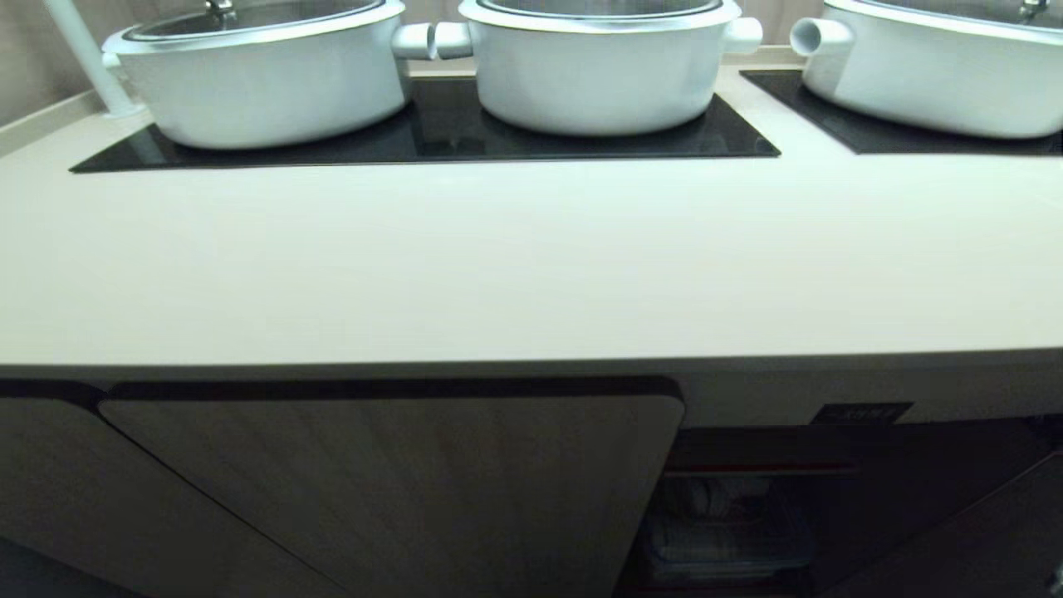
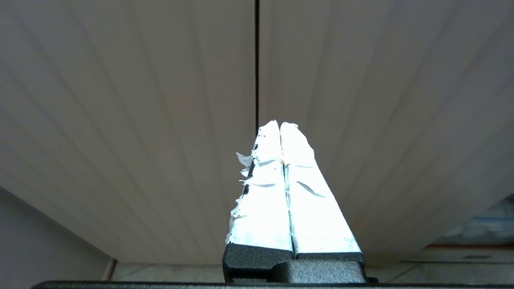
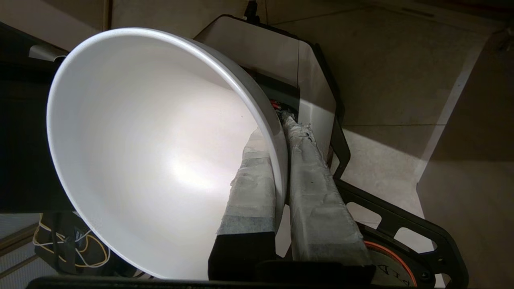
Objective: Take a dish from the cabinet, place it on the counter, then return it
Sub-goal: Place it on the table
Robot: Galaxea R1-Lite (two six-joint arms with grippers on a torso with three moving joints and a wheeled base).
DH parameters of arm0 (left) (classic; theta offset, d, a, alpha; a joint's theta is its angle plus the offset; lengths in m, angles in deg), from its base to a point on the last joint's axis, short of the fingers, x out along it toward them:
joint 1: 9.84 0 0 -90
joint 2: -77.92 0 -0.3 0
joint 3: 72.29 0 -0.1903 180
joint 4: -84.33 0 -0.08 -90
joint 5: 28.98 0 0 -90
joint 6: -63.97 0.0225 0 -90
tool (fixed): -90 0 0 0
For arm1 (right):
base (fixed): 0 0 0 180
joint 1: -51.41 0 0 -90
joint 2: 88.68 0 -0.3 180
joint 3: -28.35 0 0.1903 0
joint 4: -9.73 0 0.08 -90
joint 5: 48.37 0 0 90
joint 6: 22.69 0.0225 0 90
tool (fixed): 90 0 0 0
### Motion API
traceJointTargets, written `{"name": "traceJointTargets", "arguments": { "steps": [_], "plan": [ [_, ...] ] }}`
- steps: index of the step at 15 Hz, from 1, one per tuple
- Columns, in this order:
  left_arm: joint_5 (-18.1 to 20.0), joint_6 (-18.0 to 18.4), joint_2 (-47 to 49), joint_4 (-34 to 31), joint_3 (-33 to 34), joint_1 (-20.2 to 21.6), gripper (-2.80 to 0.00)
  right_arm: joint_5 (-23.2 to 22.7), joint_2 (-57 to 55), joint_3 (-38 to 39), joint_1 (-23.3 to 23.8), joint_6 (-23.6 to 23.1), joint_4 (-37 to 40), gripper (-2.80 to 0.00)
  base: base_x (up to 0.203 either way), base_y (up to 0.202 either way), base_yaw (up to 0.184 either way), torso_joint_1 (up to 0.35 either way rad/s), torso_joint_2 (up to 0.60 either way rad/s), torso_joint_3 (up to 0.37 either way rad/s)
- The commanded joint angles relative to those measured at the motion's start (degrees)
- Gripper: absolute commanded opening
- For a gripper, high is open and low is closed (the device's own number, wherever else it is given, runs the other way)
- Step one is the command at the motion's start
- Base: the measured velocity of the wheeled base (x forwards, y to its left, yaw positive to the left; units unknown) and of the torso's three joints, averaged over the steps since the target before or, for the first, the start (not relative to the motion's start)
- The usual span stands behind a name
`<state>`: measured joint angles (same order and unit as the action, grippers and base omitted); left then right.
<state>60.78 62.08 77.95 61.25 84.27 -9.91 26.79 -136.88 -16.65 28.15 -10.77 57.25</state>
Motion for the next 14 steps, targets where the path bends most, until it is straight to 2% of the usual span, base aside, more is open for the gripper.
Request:
{"name": "traceJointTargets", "arguments": {
  "steps": [1,14],
  "plan": [
    [-0.02,-0.04,-0.02,0.03,0.07,0.07,-2.8,-0.1,0.04,-0.07,-0.03,-0.01,0.19,-2.8,0.0,0.0,0.0,0.2,-0.51,-0.3],
    [-0.02,-0.04,-0.02,0.06,-0.01,-0.01,-2.8,-0.1,0.43,-0.16,-0.47,-0.06,0.28,-2.8,0.0,0.0,0.0,0.232,-0.53,-0.302]
  ]
}}
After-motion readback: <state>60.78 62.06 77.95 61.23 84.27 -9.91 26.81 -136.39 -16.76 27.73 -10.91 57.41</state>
